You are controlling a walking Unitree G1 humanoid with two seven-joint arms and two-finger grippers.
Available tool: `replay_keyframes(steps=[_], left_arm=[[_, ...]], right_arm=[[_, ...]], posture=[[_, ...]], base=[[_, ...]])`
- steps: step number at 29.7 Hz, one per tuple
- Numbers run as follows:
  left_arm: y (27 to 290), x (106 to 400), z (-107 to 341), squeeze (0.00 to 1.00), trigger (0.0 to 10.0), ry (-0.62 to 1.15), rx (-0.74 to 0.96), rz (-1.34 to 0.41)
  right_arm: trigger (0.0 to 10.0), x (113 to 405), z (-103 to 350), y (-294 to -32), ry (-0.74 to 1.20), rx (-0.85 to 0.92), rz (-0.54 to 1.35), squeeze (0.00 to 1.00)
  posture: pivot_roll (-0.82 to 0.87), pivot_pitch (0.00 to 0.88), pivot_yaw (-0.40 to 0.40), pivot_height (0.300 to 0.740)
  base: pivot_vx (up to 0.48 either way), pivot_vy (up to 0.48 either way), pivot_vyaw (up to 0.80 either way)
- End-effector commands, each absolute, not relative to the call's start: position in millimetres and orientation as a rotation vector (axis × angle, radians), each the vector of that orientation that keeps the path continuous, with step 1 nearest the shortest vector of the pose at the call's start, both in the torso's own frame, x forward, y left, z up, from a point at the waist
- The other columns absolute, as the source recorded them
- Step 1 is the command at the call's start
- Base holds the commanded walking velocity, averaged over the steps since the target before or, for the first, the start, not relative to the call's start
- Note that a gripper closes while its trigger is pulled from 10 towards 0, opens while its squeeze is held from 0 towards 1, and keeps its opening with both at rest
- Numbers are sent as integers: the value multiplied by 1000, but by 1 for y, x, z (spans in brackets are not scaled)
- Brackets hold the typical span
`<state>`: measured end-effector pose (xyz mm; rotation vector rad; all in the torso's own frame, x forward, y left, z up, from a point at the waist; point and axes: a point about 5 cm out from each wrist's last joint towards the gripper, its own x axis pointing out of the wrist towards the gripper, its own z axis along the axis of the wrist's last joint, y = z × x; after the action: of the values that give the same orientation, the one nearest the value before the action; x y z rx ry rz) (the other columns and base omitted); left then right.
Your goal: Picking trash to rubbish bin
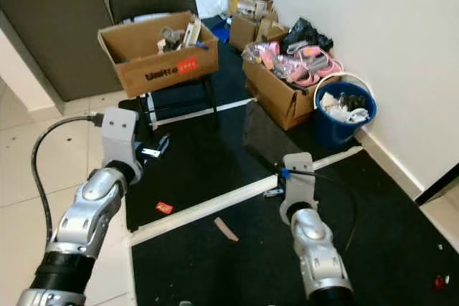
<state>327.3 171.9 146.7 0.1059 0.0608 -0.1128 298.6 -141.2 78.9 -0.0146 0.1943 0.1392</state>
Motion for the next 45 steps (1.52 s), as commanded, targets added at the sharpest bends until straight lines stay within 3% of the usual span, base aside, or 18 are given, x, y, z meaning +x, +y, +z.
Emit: replay_keyframes(steps=[1,45], left_arm=[[174,326,141,0,10000,90,114,-111],[176,326,143,0,10000,86,109,-113]], right_arm=[[10000,296,75,-147,206,-20,122,0],[10000,303,72,-144,198,-57,121,0]], posture=[[15,154,58,740],[22,120,57,740]], base=[[360,0,0],[361,0,65]])
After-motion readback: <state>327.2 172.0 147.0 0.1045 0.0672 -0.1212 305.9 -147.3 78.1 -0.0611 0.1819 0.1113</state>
